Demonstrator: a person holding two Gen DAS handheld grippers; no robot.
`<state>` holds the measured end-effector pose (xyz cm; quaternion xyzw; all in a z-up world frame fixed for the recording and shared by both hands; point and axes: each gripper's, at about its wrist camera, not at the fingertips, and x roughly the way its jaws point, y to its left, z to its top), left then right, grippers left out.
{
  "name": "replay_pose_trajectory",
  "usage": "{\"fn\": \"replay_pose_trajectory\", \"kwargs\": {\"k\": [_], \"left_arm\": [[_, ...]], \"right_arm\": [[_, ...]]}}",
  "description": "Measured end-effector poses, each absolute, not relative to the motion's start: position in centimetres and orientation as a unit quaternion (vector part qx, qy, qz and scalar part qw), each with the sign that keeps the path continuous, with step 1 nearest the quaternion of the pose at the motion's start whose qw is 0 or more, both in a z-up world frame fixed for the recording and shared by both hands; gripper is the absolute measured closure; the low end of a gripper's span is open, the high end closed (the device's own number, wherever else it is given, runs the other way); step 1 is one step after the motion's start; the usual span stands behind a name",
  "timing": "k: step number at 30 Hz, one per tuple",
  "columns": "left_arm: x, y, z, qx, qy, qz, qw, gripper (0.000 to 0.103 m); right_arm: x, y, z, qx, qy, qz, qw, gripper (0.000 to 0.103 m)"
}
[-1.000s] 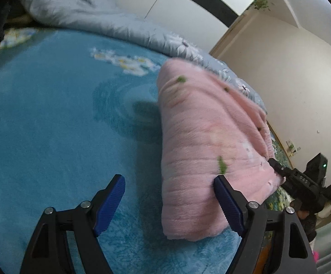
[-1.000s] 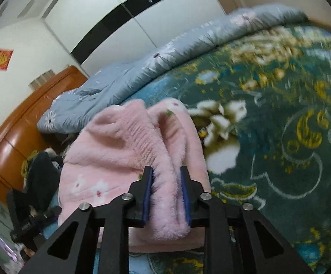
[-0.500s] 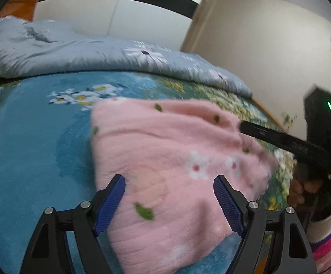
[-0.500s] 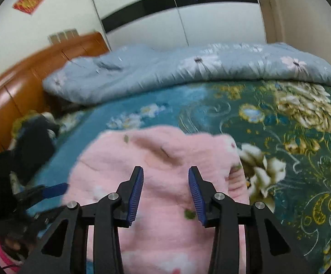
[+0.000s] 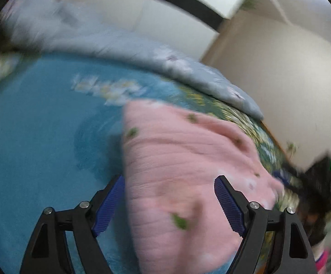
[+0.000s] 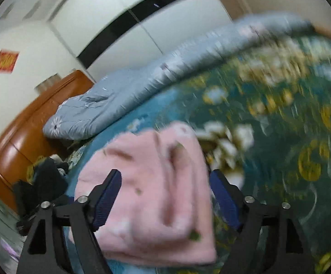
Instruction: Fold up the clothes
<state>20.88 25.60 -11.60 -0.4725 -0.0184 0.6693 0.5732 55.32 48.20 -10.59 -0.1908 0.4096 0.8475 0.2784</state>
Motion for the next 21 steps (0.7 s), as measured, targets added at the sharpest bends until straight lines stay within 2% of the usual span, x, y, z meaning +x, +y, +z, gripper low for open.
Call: {"fn": "replay_pose_trajectory", "kwargs": {"k": [2,4,7,9,16,21], "left_arm": [[19.6,26.0,-13.6,-0.525,-0.052,0.633,0.567,0.014],[18.9,26.3,-15.0,-0.560,-0.075,0.599,0.567,0.011],[18.6,26.9,-16.5,-0.595,-0.097,0.558,0.570,0.004],[18.7,27.2,-16.5,-0.594,-0.097,0.553,0.577,0.000],[20.7,28.5,-16.2,-0.585,-0.047,0.535,0.607,0.000],[21.1,29.1,-16.3,-0.593,-0.016,0.513,0.620,0.000]], "right_arm": [[55.9,49.0,-12.7,-0.185,0.467,0.828,0.249,0.015],[56.3,49.5,-14.3,-0.165,0.517,0.812,0.217,0.003],[56.4,50.2,-16.0,-0.142,0.565,0.792,0.183,0.001],[56.0,50.5,-16.3,-0.139,0.572,0.789,0.175,0.000],[51.7,50.1,-15.7,-0.207,0.521,0.813,0.157,0.000],[51.2,50.4,-15.9,-0.214,0.528,0.804,0.171,0.000]]}}
